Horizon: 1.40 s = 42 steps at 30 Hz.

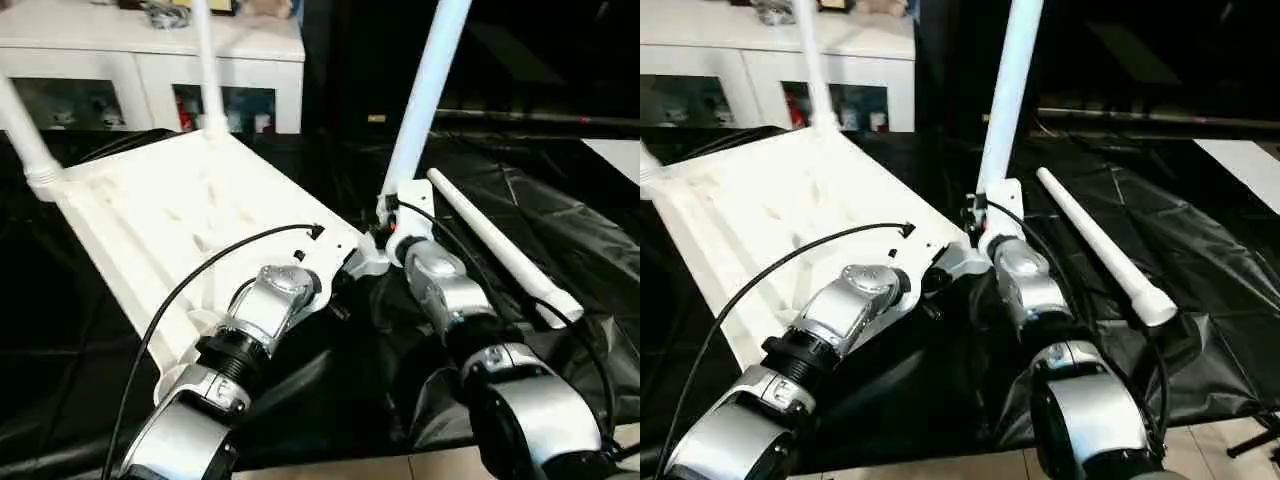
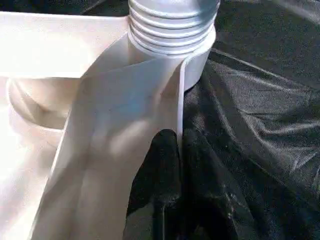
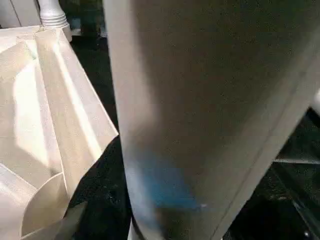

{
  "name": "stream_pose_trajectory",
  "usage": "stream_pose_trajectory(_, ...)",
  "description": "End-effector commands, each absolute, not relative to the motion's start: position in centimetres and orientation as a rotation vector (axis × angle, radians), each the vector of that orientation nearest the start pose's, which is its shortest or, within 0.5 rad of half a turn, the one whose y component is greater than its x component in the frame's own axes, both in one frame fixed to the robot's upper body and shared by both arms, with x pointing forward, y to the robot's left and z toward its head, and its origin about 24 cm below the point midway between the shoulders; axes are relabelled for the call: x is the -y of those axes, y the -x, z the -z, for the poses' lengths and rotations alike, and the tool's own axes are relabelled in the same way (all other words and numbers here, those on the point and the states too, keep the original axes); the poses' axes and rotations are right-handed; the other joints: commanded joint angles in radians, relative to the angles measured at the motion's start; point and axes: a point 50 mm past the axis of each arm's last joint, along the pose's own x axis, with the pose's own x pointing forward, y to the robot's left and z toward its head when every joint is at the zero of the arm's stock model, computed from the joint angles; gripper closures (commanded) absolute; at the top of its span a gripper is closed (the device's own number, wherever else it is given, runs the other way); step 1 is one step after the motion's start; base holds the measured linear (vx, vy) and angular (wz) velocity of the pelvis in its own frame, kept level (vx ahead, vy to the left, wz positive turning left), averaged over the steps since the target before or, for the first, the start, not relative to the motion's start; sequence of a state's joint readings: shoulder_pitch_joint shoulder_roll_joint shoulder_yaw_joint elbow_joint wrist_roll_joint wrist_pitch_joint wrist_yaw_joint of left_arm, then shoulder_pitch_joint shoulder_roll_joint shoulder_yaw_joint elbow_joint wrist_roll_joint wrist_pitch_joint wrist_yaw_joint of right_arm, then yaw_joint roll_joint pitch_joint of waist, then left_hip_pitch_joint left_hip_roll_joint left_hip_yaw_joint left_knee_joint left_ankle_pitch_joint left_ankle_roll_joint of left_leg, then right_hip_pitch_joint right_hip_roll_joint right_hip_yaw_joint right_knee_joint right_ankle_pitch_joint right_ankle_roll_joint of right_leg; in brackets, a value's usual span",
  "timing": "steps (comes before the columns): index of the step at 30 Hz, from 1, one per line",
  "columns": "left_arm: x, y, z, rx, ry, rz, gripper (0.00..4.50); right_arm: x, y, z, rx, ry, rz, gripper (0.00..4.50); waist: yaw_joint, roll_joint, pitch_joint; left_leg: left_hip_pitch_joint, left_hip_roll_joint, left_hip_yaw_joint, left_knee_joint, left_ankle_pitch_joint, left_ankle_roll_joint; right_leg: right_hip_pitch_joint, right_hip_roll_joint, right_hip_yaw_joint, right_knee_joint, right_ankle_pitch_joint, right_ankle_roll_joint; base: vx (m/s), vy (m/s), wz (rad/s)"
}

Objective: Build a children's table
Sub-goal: Rotate leg to tighten

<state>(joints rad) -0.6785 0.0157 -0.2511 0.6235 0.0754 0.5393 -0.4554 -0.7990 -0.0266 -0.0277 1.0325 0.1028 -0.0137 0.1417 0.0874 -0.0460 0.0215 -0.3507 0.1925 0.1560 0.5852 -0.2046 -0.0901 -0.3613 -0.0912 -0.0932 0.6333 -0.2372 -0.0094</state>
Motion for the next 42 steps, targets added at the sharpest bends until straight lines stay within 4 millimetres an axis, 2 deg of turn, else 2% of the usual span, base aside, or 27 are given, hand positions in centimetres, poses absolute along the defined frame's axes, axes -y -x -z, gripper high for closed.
stream_pose_trajectory(1, -5.6, -34.3, -5.3, -0.503, -0.28, 0.683, 4.5, 10.0, -34.3, 1.1, -0.529, 0.004, -0.287, 2.62, -0.002, 0.007, -0.031, -0.004, 0.042, -0.008, -0.086, -0.222, 0.007, 0.023, -0.068, 0.059, -0.101, -0.199, -0.151, 0.0, 0.0, 0.0)
stream_pose_trajectory(3, -5.7, -34.2, -5.2, -0.501, -0.278, 0.696, 4.5, 9.9, -34.3, 1.0, -0.53, 0.026, -0.304, 2.62, -0.003, 0.008, -0.03, -0.005, 0.043, -0.008, -0.089, -0.222, 0.007, 0.023, -0.069, 0.059, -0.101, -0.211, -0.149, 0.0, 0.0, 0.0)
stream_pose_trajectory(4, -5.8, -34.1, -5.2, -0.498, -0.28, 0.707, 4.5, 9.9, -34.4, 0.9, -0.523, 0.038, -0.314, 2.62, -0.005, 0.006, -0.03, -0.007, 0.043, -0.008, -0.089, -0.218, 0.006, 0.024, -0.069, 0.058, -0.101, -0.212, -0.148, 0.0, 0.0, 0.0)
stream_pose_trajectory(7, -5.9, -34.0, -5.2, -0.495, -0.289, 0.718, 4.5, 9.6, -34.5, 0.6, -0.504, 0.026, -0.346, 2.62, -0.007, 0.006, -0.028, -0.005, 0.043, -0.006, -0.089, -0.231, 0.008, 0.021, -0.071, 0.06, -0.106, -0.243, -0.143, 0.0, 0.0, 0.0)
stream_pose_trajectory(9, -6.1, -34.0, -5.2, -0.489, -0.3, 0.728, 4.5, 9.5, -35.0, -0.3, -0.464, -0.009, -0.382, 1.92, -0.008, 0.006, -0.028, -0.004, 0.042, -0.005, -0.09, -0.234, 0.012, 0.019, -0.07, 0.061, -0.109, -0.262, -0.137, 0.0, 0.0, 0.0)
stream_pose_trajectory(11, -6.4, -34.1, -5.3, -0.485, -0.311, 0.736, 4.5, 9.5, -35.4, -1.1, -0.426, -0.031, -0.412, 1.89, -0.009, 0.007, -0.029, -0.005, 0.043, -0.004, -0.089, -0.222, 0.018, 0.02, -0.07, 0.061, -0.108, -0.25, -0.142, 0.0, 0.0, 0.0)
stream_pose_trajectory(12, -6.6, -34.1, -5.4, -0.48, -0.317, 0.743, 4.5, 9.6, -35.6, -1.5, -0.405, -0.009, -0.426, 1.83, -0.007, 0.008, -0.032, -0.008, 0.045, -0.004, -0.088, -0.188, 0.019, 0.023, -0.073, 0.062, -0.104, -0.204, -0.154, 0.0, 0.0, 0.0)
stream_pose_trajectory(13, -6.7, -34.1, -5.5, -0.477, -0.321, 0.748, 4.5, 9.6, -35.7, -1.7, -0.391, 0.008, -0.436, 1.72, -0.01, 0.003, -0.034, -0.012, 0.044, -0.003, -0.085, -0.144, 0.027, 0.028, -0.068, 0.06, -0.095, -0.139, -0.166, 0.0, 0.0, 0.0)
stream_pose_trajectory(16, -7.1, -34.3, -5.8, -0.455, -0.341, 0.773, 4.5, 9.9, -36.1, -2.9, -0.324, -0.008, -0.489, 1.43, -0.008, 0.01, -0.033, -0.01, 0.043, 0.001, -0.081, -0.11, 0.049, 0.029, -0.067, 0.059, -0.091, -0.076, -0.194, 0.0, 0.0, 0.0)
stream_pose_trajectory(19, -7.6, -34.4, -6.2, -0.432, -0.372, 0.803, 4.5, 10.3, -36.0, -4.0, -0.258, -0.001, -0.587, 1.15, -0.008, 0.009, -0.041, -0.013, 0.042, 0.007, -0.071, -0.047, 0.074, 0.034, -0.064, 0.061, -0.074, 0.063, -0.222, 0.0, 0.0, 0.0)
stream_pose_trajectory(20, -7.8, -34.5, -6.4, -0.422, -0.382, 0.819, 4.5, 10.6, -35.9, -4.3, -0.24, 0.003, -0.621, 1.01, -0.006, 0.009, -0.041, -0.011, 0.041, 0.008, -0.069, -0.035, 0.084, 0.033, -0.06, 0.06, -0.072, 0.095, -0.226, 0.0, 0.0, 0.0)
stream_pose_trajectory(21, -8.2, -34.4, -6.6, -0.412, -0.4, 0.857, 4.5, 11.4, -35.5, -4.9, -0.211, 0.02, -0.69, 0.96, -0.006, 0.01, -0.043, -0.013, 0.04, 0.009, -0.065, -0.009, 0.115, 0.034, -0.058, 0.058, -0.066, 0.165, -0.242, 0.0, 0.0, 0.0)
stream_pose_trajectory(24, -8.7, -34.3, -6.7, -0.401, -0.423, 0.897, 4.5, 12.1, -35.0, -5.4, -0.193, 0.044, -0.747, 0.63, -0.002, 0.011, -0.042, -0.012, 0.042, 0.011, -0.061, -0.002, 0.141, 0.034, -0.059, 0.058, -0.063, 0.189, -0.254, 0.0, 0.0, 0.0)
stream_pose_trajectory(26, -8.9, -34.3, -6.7, -0.404, -0.424, 0.905, 4.5, 12.3, -34.9, -5.5, -0.19, 0.049, -0.757, 0.58, -0.002, 0.012, -0.041, -0.012, 0.043, 0.011, -0.061, 0.006, 0.142, 0.032, -0.061, 0.058, -0.061, 0.189, -0.268, 0.0, 0.0, 0.0)
stream_pose_trajectory(27, -9.1, -34.3, -6.7, -0.407, -0.428, 0.919, 4.5, 12.7, -34.8, -5.6, -0.191, 0.058, -0.771, 0.41, 0.0, 0.012, -0.04, -0.011, 0.043, 0.012, -0.06, 0.006, 0.14, 0.032, -0.06, 0.058, -0.062, 0.181, -0.274, 0.0, 0.0, 0.0)
stream_pose_trajectory(29, -9.5, -33.8, -7.0, -0.372, -0.471, 1.04, 4.5, 14.1, -33.9, -6.0, -0.198, 0.114, -0.854, 0.2, 0.005, 0.004, -0.038, -0.012, 0.041, 0.012, -0.058, 0.018, 0.149, 0.037, -0.058, 0.058, -0.062, 0.189, -0.268, 0.0, 0.0, 0.0)
stream_pose_trajectory(34, -10.0, -32.8, -7.3, -0.353, -0.502, 1.207, 4.5, 15.0, -33.1, -6.6, -0.203, 0.156, -0.937, 0.2, 0.01, 0.007, -0.037, -0.009, 0.045, 0.012, -0.058, 0.015, 0.141, 0.034, -0.061, 0.058, -0.058, 0.179, -0.269, 0.0, 0.0, 0.0)
stream_pose_trajectory(37, -10.5, -31.7, -7.5, -0.38, -0.505, 1.34, 4.5, 15.3, -32.8, -7.0, -0.203, 0.203, -0.977, 0.2, 0.012, 0.009, -0.037, -0.003, 0.049, 0.015, -0.057, 0.026, 0.133, 0.027, -0.059, 0.059, -0.052, 0.195, -0.29, 0.0, 0.0, 0.0)
stream_pose_trajectory(38, -10.7, -31.4, -7.6, -0.387, -0.504, 1.377, 4.5, 15.4, -32.6, -7.2, -0.209, 0.211, -1.004, 0.2, 0.016, 0.006, -0.036, -0.004, 0.049, 0.015, -0.057, 0.024, 0.131, 0.028, -0.06, 0.059, -0.052, 0.185, -0.291, 0.0, 0.0, 0.0)
stream_pose_trajectory(41, -10.9, -31.2, -7.7, -0.389, -0.502, 1.408, 4.5, 15.2, -32.2, -7.3, -0.228, 0.214, -1.066, 0.2, 0.021, 0.006, -0.035, -0.004, 0.049, 0.016, -0.056, 0.029, 0.127, 0.028, -0.06, 0.059, -0.049, 0.193, -0.29, 0.0, 0.0, 0.0)
stream_pose_trajectory(42, -10.9, -31.2, -7.7, -0.389, -0.502, 1.408, 4.5, 15.2, -32.2, -7.3, -0.228, 0.214, -1.066, 0.2, 0.021, 0.002, -0.035, -0.003, 0.048, 0.016, -0.056, 0.026, 0.129, 0.028, -0.058, 0.059, -0.05, 0.19, -0.29, 0.0, 0.0, 0.0)
